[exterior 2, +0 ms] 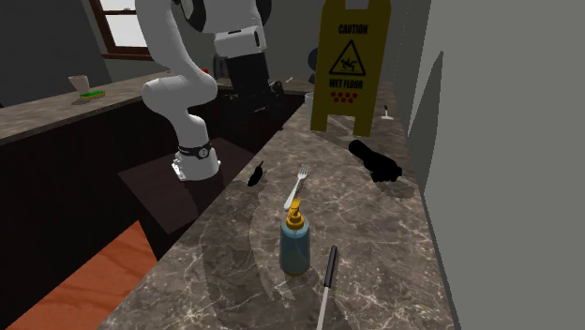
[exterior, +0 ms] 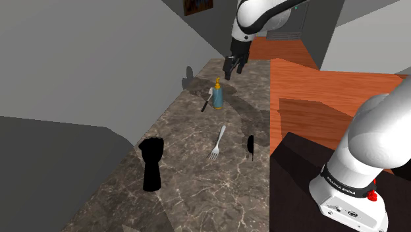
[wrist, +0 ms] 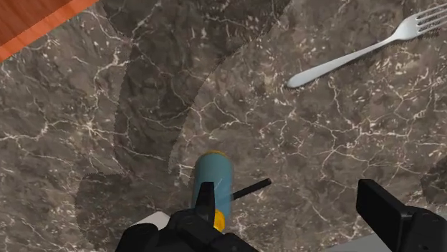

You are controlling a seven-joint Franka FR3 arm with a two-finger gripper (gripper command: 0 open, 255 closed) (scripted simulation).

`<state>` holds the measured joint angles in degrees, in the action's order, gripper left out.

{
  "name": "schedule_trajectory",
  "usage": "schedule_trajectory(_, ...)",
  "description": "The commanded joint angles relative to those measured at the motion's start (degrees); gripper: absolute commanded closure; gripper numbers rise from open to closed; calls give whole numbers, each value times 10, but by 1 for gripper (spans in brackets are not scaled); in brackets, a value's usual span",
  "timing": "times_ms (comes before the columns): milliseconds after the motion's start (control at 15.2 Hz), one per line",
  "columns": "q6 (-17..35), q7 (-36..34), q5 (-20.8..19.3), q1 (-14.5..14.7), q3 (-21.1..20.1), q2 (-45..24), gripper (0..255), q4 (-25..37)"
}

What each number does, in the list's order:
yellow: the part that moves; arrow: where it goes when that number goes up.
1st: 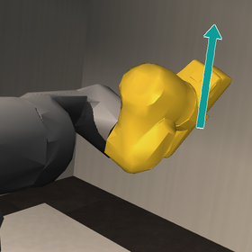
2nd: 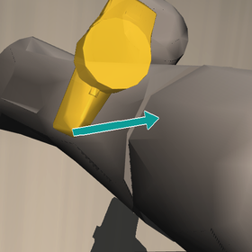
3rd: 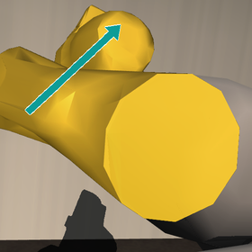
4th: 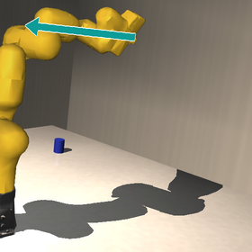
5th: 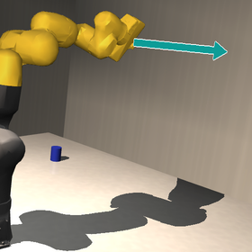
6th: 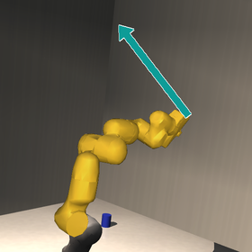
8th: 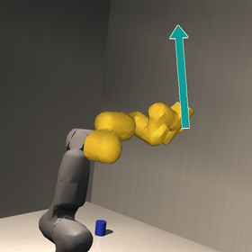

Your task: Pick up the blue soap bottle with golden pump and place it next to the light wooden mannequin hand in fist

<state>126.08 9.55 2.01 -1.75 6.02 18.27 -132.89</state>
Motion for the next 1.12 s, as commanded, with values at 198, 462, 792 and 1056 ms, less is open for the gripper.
schedule_trajectory(198, 66, 38, 27, 0, 22, -103, 0, 40)
schedule_trajectory(462, 104, 74, 60, -4, 34, -190, 0, 90)
schedule_trajectory(792, 132, 108, 96, -13, 35, -275, 0, 145)
schedule_trajectory(1056, 156, 115, 106, -14, 32, -299, 0, 144)
